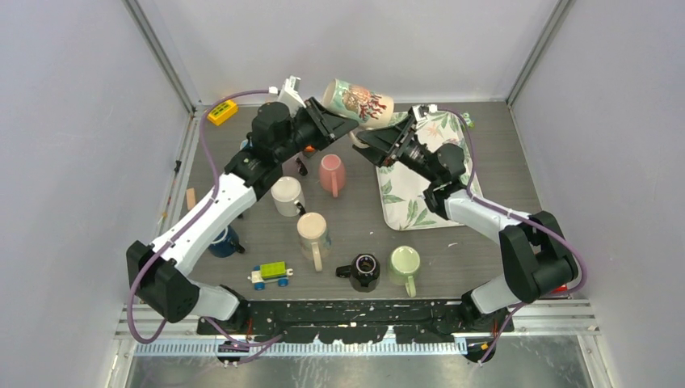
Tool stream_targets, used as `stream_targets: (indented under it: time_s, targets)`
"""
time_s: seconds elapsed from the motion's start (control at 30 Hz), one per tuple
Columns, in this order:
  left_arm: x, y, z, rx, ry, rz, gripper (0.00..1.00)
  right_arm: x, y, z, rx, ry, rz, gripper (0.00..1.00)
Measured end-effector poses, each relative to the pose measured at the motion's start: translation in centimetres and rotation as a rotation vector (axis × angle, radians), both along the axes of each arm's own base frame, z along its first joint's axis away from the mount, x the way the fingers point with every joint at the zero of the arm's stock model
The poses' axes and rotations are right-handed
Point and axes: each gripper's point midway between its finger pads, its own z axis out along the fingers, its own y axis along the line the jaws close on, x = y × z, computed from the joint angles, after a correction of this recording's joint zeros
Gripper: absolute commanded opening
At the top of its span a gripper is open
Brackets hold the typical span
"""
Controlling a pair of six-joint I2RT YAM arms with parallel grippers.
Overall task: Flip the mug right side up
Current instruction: Turn over the cup at the center of the board.
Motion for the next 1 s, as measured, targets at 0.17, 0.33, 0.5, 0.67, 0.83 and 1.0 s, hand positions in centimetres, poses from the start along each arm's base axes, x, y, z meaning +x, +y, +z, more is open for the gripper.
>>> stream_targets:
  time_s: [0.17, 0.33, 0.5, 0.67, 0.83, 1.0]
  targets:
    - [0.0, 0.3, -0.8, -0.035, 0.01, -0.014, 0.0, -0.3, -0.1, 1.4, 0.032, -0.03, 0.008, 0.73]
    - [0.1, 0.3, -1.5, -0.081, 0.017, -0.031, 0.0, -0.4, 0.0, 1.2, 0.028, -0.02, 0.019, 0.64]
    - [0.0, 0.0, -1.1, -0.121, -0.007, -0.059, 0.0, -0.7, 0.3, 1.1, 0.016, -0.021, 0.031, 0.59]
    - [-0.1, -0.6, -0.8, -0.148, -0.026, -0.098, 0.0, -1.4, 0.8, 1.3, -0.018, -0.037, 0.043, 0.52]
    - [-0.2, -1.1, -0.6, -0.177, -0.045, -0.13, 0.0, -1.4, 0.8, 1.0, -0.049, -0.038, 0.035, 0.45]
    - [-0.3, -1.3, -1.2, -0.181, -0.046, -0.141, 0.0, -1.1, 0.9, -0.2, -0.097, -0.012, 0.025, 0.26]
